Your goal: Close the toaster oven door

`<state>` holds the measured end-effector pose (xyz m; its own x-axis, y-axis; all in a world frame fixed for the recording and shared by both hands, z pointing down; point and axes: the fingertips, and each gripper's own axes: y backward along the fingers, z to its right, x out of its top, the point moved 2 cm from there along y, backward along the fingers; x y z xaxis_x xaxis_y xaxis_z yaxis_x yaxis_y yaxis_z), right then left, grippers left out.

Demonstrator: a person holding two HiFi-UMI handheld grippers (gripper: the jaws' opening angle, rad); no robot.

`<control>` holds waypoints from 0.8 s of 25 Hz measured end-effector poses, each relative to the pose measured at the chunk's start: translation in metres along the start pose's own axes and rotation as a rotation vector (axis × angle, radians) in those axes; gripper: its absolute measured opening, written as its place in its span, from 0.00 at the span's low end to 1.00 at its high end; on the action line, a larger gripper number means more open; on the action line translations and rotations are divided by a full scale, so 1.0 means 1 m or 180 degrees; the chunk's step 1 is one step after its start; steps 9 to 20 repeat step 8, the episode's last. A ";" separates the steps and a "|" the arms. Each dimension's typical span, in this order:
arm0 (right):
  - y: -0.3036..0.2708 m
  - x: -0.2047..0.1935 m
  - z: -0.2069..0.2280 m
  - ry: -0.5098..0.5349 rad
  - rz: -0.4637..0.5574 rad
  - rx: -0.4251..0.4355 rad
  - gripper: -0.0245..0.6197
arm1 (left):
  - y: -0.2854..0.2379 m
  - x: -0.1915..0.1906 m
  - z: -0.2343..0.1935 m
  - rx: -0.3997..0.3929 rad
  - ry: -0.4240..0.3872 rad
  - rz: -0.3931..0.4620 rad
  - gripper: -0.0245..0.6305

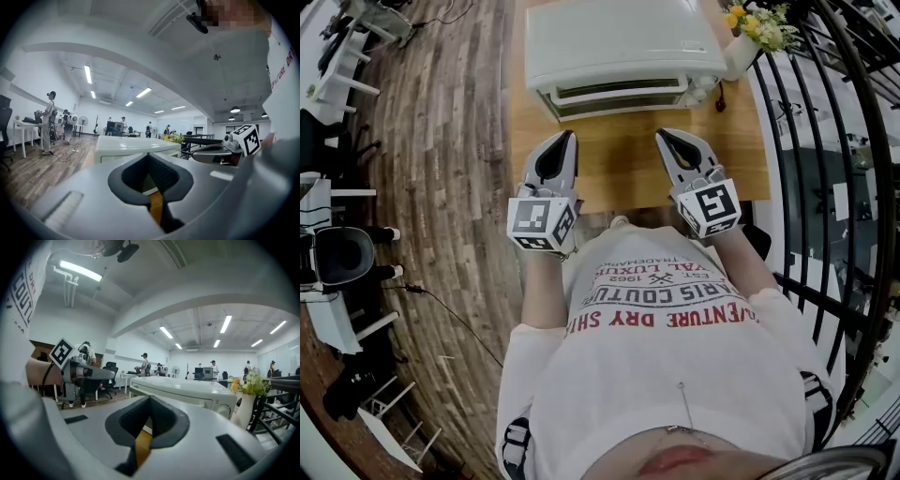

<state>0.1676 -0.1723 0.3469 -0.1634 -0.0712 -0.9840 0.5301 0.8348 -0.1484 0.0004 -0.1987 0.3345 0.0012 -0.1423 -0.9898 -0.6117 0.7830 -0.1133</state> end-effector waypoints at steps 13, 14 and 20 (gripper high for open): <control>0.001 0.008 0.003 -0.0069 0.0037 -0.0048 0.02 | 0.003 0.003 -0.001 0.0017 -0.0024 -0.0011 0.06; 0.001 0.008 0.003 -0.0069 0.0037 -0.0048 0.02 | 0.003 0.003 -0.001 0.0017 -0.0024 -0.0011 0.06; 0.001 0.008 0.003 -0.0069 0.0037 -0.0048 0.02 | 0.003 0.003 -0.001 0.0017 -0.0024 -0.0011 0.06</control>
